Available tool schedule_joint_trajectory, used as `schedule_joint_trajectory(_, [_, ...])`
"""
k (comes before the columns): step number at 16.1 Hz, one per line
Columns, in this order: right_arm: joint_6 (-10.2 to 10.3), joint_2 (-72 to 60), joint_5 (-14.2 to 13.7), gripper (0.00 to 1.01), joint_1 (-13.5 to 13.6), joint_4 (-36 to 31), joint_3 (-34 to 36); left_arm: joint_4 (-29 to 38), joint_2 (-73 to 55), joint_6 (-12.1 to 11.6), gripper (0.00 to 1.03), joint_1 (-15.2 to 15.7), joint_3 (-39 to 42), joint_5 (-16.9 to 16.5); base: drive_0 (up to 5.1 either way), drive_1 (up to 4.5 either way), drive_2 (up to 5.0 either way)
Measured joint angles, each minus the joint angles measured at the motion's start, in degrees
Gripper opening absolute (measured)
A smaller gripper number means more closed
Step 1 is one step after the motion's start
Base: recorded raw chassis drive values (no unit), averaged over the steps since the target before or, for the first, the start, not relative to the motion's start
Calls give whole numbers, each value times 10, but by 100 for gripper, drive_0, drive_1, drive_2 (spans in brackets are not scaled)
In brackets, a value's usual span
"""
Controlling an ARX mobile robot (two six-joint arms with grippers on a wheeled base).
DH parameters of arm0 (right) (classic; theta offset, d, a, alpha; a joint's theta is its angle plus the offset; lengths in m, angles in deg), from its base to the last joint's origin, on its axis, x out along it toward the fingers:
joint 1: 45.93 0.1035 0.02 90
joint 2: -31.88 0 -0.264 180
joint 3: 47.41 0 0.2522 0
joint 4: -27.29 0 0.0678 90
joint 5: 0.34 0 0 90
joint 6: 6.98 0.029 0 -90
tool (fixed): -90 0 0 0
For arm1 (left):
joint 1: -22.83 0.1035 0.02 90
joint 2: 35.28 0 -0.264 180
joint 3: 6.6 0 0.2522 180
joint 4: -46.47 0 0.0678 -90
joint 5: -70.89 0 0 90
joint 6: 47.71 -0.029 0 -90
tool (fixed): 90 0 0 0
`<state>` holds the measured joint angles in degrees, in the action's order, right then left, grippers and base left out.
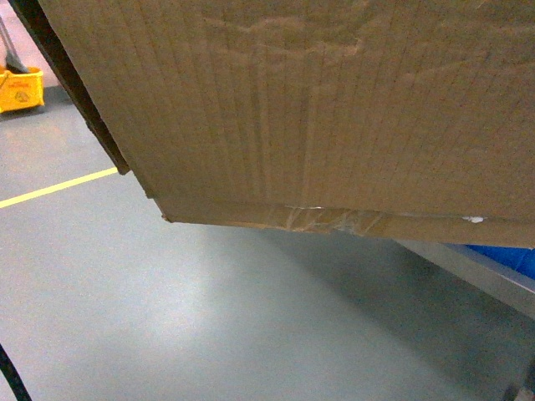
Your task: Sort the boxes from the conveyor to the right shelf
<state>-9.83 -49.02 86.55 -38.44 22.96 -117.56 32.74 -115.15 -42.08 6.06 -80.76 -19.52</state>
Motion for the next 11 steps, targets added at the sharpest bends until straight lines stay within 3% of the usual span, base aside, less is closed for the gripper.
schedule_joint_trajectory(11, [0, 0, 0, 4, 0, 0, 0, 0, 0, 0, 4, 0, 0, 0, -164, -164, -164])
